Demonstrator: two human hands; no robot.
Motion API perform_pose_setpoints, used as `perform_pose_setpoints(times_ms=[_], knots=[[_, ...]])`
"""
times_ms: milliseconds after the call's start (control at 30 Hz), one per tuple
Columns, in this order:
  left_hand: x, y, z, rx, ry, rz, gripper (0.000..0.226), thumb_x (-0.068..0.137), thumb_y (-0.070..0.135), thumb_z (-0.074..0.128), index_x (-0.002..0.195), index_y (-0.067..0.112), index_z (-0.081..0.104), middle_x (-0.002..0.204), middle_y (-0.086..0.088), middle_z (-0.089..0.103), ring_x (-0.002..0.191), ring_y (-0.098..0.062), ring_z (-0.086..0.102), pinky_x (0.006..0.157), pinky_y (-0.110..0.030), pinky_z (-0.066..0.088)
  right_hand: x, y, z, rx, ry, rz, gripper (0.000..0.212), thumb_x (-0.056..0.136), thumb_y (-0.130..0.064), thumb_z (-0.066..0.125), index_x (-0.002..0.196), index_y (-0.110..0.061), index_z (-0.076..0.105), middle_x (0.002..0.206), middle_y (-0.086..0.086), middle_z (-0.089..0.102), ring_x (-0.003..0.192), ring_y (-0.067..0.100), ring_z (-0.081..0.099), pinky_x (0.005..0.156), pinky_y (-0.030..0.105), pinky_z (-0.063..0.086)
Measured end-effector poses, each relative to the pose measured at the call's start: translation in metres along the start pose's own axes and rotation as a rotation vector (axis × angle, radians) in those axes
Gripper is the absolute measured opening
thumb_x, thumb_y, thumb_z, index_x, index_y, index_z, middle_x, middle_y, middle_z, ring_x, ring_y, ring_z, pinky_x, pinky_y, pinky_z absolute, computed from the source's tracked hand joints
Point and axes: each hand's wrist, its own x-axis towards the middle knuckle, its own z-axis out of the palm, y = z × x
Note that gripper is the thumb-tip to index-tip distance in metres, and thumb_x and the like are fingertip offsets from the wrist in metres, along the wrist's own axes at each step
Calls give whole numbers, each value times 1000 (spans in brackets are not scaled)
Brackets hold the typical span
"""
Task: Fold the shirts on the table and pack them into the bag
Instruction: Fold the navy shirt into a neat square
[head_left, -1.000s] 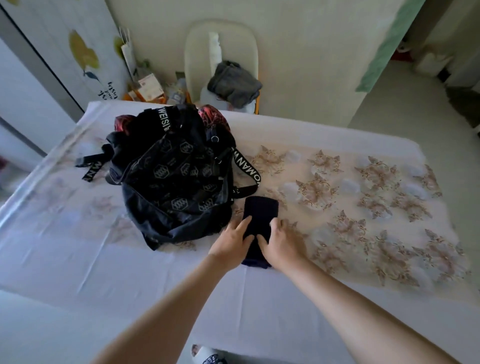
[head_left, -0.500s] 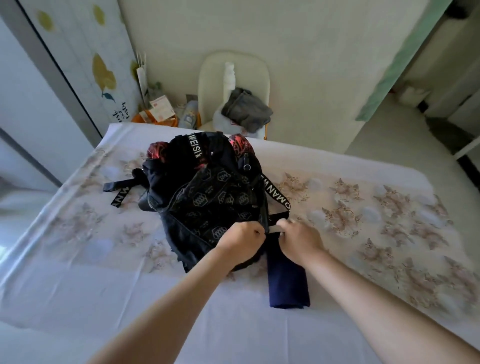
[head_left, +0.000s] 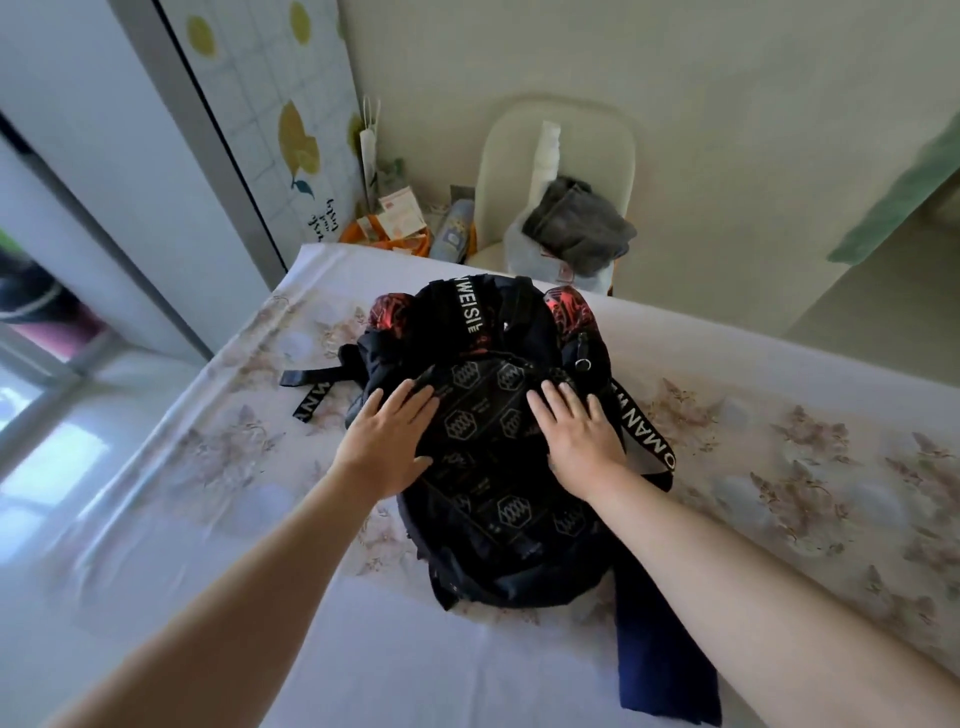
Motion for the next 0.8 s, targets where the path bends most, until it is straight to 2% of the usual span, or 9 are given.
perform_pose_setpoints(times_ms=[100, 200, 300, 400, 467, 567, 667, 733, 800], knots=[[13, -3, 1, -13, 85, 37, 88, 89, 62, 52, 158, 23, 12, 165, 1, 8, 151, -25, 6, 122, -46, 11, 20, 5, 2, -92, 48, 5, 92, 91, -8, 62, 159, -17, 0, 162, 15, 16, 146, 35, 26, 113, 48, 31], [23, -8, 0, -81, 227, 116, 81, 70, 45, 80, 142, 21, 51, 153, -5, 39, 138, -29, 40, 111, -45, 38, 37, 19, -7, -85, 287, 1, 49, 82, -4, 66, 127, -20, 57, 109, 6, 63, 99, 30, 60, 83, 45, 47], [35, -17, -12, -348, 473, 131, 44, 70, 14, 80, 112, 15, 69, 122, -6, 66, 108, -28, 64, 91, -38, 53, 51, 41, -36, 214, 530, 50, 24, 64, -4, 55, 76, -20, 68, 67, 0, 63, 65, 29, 60, 66, 34, 34], [54, -27, -57, -754, 408, -162, 9, 92, 29, 64, 100, 25, 67, 81, 4, 68, 75, -19, 63, 64, -29, 48, 68, 67, -72, 488, 488, 98, 21, 57, -10, 43, 61, -21, 61, 54, 3, 58, 54, 34, 52, 60, 30, 27], [75, -38, -78, -921, 248, -294, 12, 95, 40, 58, 97, 30, 65, 76, 5, 66, 71, -16, 62, 65, -32, 49, 82, 78, -84, 524, 462, 133, 21, 59, -14, 41, 65, -21, 59, 58, 3, 59, 60, 35, 54, 61, 33, 30], [104, -49, -87, -1007, 74, -442, 14, 96, 40, 58, 94, 27, 64, 83, 1, 65, 76, -17, 61, 67, -31, 48, 94, 79, -77, 339, 724, 117, 34, 70, -8, 49, 99, -15, 65, 92, 5, 66, 85, 33, 59, 78, 37, 32], [128, -56, -75, -1051, -38, -571, 22, 94, 31, 60, 102, 14, 70, 100, -12, 71, 89, -29, 66, 76, -37, 53, 91, 57, -56, 211, 935, -212, 30, 96, -14, 48, 123, -12, 59, 128, 14, 57, 112, 36, 53, 90, 46, 39], [141, -59, -73, -1104, -61, -613, 32, 93, 25, 61, 119, 7, 67, 119, -16, 67, 105, -32, 64, 91, -40, 53, 85, 38, -33, 3, 815, -453, 46, 98, -30, 50, 141, -13, 48, 149, 19, 44, 127, 39, 48, 102, 52, 37], [146, -59, -78, -1119, -143, -684, 40, 97, 18, 55, 136, 12, 56, 136, -13, 57, 111, -28, 60, 94, -36, 50, 87, 31, -21, -229, 547, -387, 74, 95, -36, 49, 158, -14, 17, 162, 21, 19, 142, 41, 33, 115, 58, 24]])
